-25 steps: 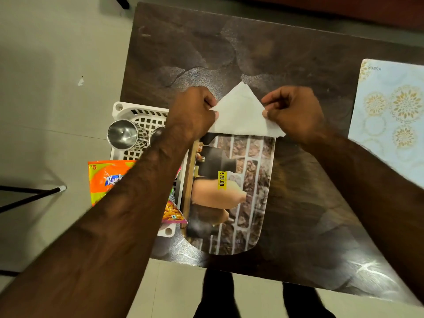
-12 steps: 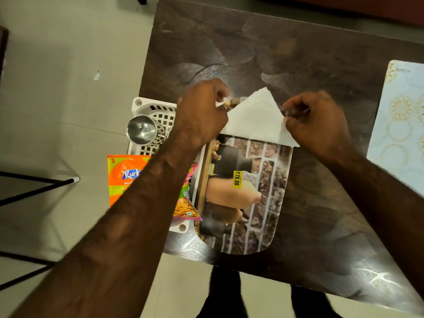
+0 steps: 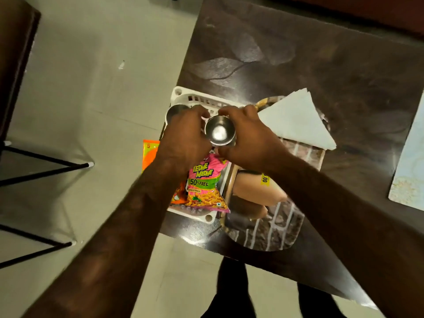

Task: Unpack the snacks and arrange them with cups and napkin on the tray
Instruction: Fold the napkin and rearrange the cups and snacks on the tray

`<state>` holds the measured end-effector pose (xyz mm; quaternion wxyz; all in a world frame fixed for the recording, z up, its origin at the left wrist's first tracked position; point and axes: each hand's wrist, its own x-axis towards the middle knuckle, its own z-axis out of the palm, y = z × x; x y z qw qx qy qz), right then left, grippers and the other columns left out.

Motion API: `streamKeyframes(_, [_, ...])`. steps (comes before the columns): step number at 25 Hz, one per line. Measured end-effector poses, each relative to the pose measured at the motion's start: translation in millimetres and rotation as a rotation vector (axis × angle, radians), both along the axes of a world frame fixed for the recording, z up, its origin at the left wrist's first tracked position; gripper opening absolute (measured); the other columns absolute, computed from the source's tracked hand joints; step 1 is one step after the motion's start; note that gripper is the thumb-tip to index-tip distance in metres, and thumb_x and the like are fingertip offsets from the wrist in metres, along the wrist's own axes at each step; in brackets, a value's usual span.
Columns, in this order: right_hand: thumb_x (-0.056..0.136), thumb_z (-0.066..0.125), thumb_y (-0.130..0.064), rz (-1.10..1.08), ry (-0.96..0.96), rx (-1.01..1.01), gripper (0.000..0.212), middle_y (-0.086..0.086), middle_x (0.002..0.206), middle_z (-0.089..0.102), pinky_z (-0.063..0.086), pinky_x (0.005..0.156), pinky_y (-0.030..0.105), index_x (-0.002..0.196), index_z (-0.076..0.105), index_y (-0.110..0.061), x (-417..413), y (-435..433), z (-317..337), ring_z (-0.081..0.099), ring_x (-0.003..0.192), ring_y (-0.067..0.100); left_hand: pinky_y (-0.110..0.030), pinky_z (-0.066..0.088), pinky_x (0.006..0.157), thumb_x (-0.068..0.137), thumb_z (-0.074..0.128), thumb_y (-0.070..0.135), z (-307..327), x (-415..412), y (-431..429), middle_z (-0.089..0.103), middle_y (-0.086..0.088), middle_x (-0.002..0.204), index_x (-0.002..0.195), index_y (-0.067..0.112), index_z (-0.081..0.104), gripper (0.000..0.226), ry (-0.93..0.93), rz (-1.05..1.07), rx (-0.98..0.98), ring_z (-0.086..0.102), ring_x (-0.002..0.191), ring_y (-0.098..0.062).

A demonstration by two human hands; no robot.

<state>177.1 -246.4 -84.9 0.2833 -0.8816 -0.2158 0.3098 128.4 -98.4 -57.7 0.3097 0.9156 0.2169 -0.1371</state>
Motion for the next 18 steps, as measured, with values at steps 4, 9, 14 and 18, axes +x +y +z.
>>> streamKeyframes(4, [0.073,0.082,-0.037,-0.013,-0.107,-0.102,0.082,0.009,0.135,0.045,0.057,0.079,0.045,0.144,0.044,-0.022,-9.3,16.2,-7.6,0.065,0.106,0.039,-0.034,0.056,0.088,0.080,0.063,0.003,-3.1,-2.1,-2.7,0.068,-0.007,0.101,0.124,0.009,0.063,0.044,-0.001,0.112,-0.098,0.068,0.095,-0.023])
streamKeyframes(9, [0.077,0.076,-0.044,-0.046,-0.244,-0.080,0.073,0.001,0.136,0.049,0.049,0.074,0.037,0.142,0.048,-0.030,-12.1,7.0,3.0,0.064,0.109,0.030,-0.038,0.060,0.081,0.080,0.059,-0.005,10.0,-8.2,-3.2,0.071,-0.009,0.093,0.114,0.006,0.067,0.037,-0.110,0.225,-0.270,0.071,0.086,-0.023])
streamKeyframes(14, [0.070,0.072,-0.060,-0.125,-0.289,-0.015,0.076,-0.005,0.136,0.052,0.048,0.070,0.026,0.138,0.047,-0.037,-32.0,-67.6,30.7,0.060,0.107,0.013,-0.038,0.060,0.083,0.083,0.059,-0.005,21.4,-21.7,-1.1,0.071,-0.007,0.098,0.107,0.011,0.067,0.030,-0.208,0.131,-0.324,0.069,0.087,-0.014])
streamKeyframes(18, [0.071,0.078,-0.047,-0.149,-0.108,-0.131,0.074,-0.005,0.135,0.050,0.050,0.072,0.030,0.138,0.048,-0.035,-84.5,-139.8,28.4,0.060,0.110,0.018,-0.039,0.049,0.099,0.080,0.064,0.005,12.9,-27.4,22.1,0.056,-0.016,0.123,0.119,0.010,0.062,0.039,-0.249,0.008,-0.002,0.057,0.115,-0.028])
